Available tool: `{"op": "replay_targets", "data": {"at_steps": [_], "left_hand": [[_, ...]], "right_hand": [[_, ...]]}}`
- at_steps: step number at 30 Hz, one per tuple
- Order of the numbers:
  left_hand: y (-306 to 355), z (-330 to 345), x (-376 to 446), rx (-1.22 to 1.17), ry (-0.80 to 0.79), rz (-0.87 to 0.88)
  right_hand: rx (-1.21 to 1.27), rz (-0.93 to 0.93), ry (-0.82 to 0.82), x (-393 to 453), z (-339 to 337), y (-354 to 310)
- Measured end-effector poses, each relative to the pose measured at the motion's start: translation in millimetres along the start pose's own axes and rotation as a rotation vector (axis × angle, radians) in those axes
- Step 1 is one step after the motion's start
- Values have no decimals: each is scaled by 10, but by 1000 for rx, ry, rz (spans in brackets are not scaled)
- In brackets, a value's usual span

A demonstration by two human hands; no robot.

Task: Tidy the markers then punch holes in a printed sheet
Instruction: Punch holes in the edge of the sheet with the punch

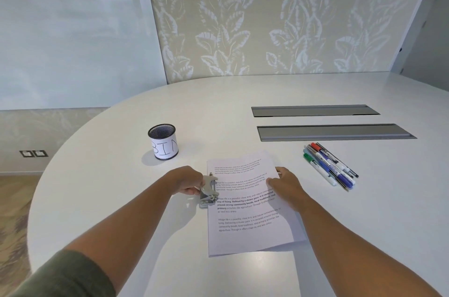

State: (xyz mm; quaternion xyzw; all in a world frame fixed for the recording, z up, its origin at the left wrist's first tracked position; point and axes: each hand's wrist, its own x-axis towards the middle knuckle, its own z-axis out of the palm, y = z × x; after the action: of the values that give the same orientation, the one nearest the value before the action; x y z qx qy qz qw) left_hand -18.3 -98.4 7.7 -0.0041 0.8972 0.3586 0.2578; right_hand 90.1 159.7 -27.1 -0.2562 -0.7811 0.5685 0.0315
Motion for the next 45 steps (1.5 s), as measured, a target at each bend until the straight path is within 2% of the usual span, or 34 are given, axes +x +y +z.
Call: {"op": "replay_targets", "data": {"at_steps": [13, 19, 24, 29, 33, 40, 45], "left_hand": [[-1, -8, -25, 6, -41, -22], [-13, -41, -39, -64, -78, -46], [-63, -42, -27, -122, -71, -46], [-82, -23, -26, -170, -90, -57], [-95, -11, -13, -163, -81, -55], [-132, 39, 19, -178, -49, -58], [-170, 67, -28, -294, -51, -84]], "right_hand": [[-14, 1, 54, 106, 37, 70], [-429, -83, 224, 177, 106, 82], [-642, -175, 335, 162, 178, 215], [-757, -301, 255, 136, 275, 362], [-732, -316, 172, 96, 366, 436], [-802, -337, 147, 65, 361, 435], [-823, -335, 141, 66, 367, 456]]}}
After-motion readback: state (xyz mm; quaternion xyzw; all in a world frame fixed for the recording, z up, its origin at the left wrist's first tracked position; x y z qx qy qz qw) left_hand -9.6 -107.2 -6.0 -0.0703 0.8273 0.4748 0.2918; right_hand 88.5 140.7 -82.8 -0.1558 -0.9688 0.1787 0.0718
